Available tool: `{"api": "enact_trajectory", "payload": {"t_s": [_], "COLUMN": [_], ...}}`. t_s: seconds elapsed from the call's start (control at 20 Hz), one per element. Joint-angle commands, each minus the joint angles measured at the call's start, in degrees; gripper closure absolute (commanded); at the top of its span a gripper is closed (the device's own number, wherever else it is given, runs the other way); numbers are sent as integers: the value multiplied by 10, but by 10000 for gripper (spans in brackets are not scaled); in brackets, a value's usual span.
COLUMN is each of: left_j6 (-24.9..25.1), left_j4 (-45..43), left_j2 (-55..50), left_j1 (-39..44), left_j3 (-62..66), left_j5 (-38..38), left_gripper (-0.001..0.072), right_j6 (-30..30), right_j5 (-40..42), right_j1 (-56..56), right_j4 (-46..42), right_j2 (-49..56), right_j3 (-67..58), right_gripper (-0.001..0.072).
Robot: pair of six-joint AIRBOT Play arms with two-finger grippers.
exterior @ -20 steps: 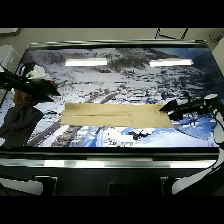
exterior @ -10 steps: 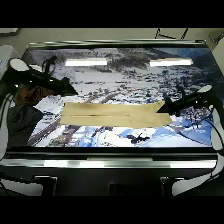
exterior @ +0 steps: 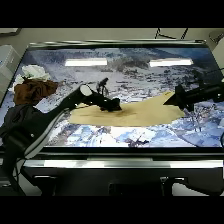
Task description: Fold the clothes and pants, and hang the long-sleeved shirts on hangers.
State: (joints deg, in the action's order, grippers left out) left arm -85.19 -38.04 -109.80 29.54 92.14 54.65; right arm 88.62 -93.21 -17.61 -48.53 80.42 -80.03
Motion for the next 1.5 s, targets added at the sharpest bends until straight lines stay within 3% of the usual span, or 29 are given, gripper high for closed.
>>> {"api": "enact_trajectory", "payload": {"t_s": [0.0,0.2,0.5,0.7,0.8,1.1,1.25,1.45], "left_j6": [-13,-29,-29,-22,-24,-70,-66,-47], "left_j4": [97,191,354,364,282,-121,-186,-192], "left_j2": [-54,-85,-135,-165,-154,6,126,257], "left_j1": [62,115,211,210,172,-59,-180,-274], "left_j3": [-2,-2,66,119,119,119,119,119], "left_j5": [-87,-127,-243,-238,-193,1,39,44], "left_gripper": [685,685,686,688,690,690,689,688], "right_j6": [23,39,55,50,36,20,20,22], "right_j5": [-30,-31,-44,-29,-4,114,199,294], "right_j1": [1,1,1,1,7,154,243,341], "right_j4": [12,30,46,39,68,123,167,247], "right_j2": [-65,-127,-158,-144,-118,-1,84,209], "right_j3": [-1,-1,-1,-1,-1,-1,-1,-1], "right_gripper": [677,677,677,677,678,677,677,668]}}
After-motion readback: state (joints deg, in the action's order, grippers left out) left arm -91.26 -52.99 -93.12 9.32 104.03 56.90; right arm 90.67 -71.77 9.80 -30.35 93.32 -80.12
